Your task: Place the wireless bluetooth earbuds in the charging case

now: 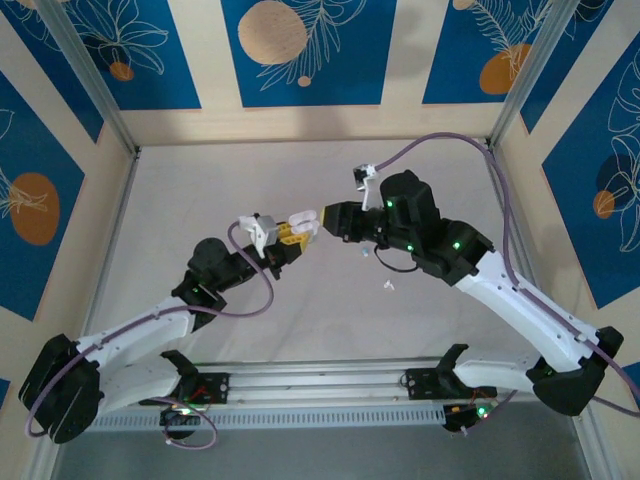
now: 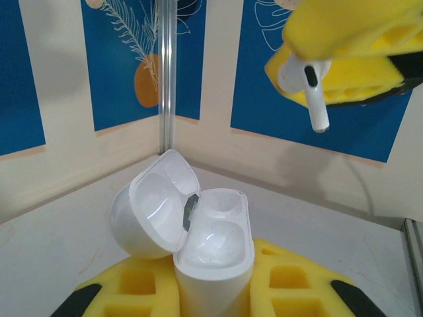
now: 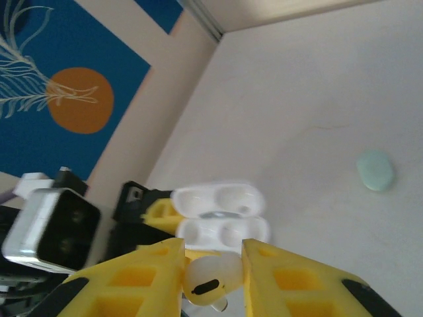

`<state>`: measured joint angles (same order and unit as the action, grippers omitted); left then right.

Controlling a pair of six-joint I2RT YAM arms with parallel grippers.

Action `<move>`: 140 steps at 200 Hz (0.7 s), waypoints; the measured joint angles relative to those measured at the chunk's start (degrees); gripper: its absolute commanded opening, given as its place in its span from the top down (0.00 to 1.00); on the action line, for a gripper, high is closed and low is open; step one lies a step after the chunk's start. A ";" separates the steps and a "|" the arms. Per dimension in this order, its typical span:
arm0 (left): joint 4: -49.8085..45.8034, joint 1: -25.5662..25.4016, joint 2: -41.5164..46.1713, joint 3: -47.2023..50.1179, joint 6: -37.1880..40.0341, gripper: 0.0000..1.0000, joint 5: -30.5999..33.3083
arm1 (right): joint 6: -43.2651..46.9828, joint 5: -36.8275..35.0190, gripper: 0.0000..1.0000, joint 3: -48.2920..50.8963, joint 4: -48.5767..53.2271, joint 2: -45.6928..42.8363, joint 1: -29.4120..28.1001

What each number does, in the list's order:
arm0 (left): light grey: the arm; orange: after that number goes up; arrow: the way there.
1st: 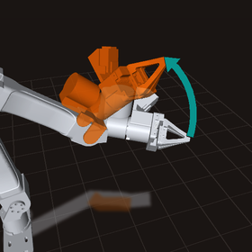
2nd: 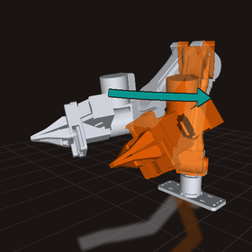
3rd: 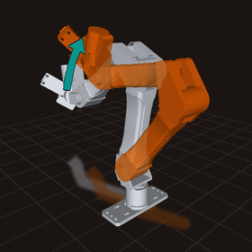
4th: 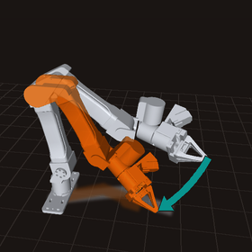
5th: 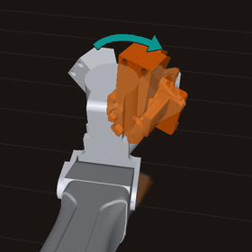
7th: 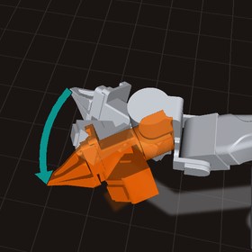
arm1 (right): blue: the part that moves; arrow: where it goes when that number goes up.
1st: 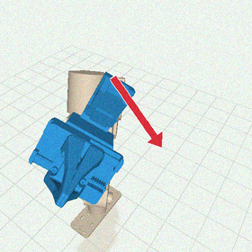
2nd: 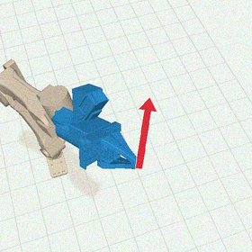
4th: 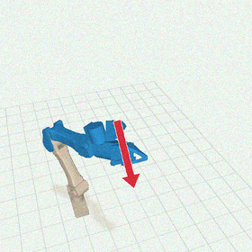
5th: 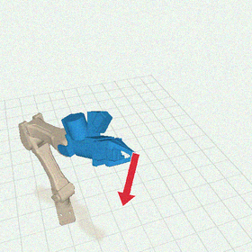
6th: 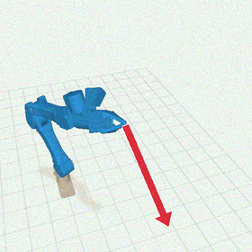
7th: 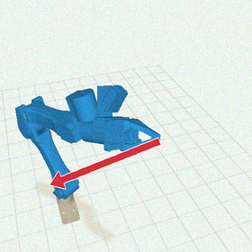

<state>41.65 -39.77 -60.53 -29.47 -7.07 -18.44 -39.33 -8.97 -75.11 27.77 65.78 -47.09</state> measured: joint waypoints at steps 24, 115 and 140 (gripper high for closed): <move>1.20 -0.28 -0.33 0.11 0.28 0.83 0.72 | 0.04 -1.62 0.72 0.00 -3.69 1.33 -2.67; 2.49 -0.81 -0.39 0.11 0.85 0.83 1.05 | 0.35 -5.14 0.73 0.00 -7.65 6.29 -5.70; 2.51 -0.90 -0.39 0.11 0.83 0.83 1.05 | 0.50 -5.88 0.73 0.00 -7.65 6.64 -5.79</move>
<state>44.16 -40.66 -60.93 -29.36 -6.24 -17.39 -38.83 -14.85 -75.11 20.12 72.42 -52.88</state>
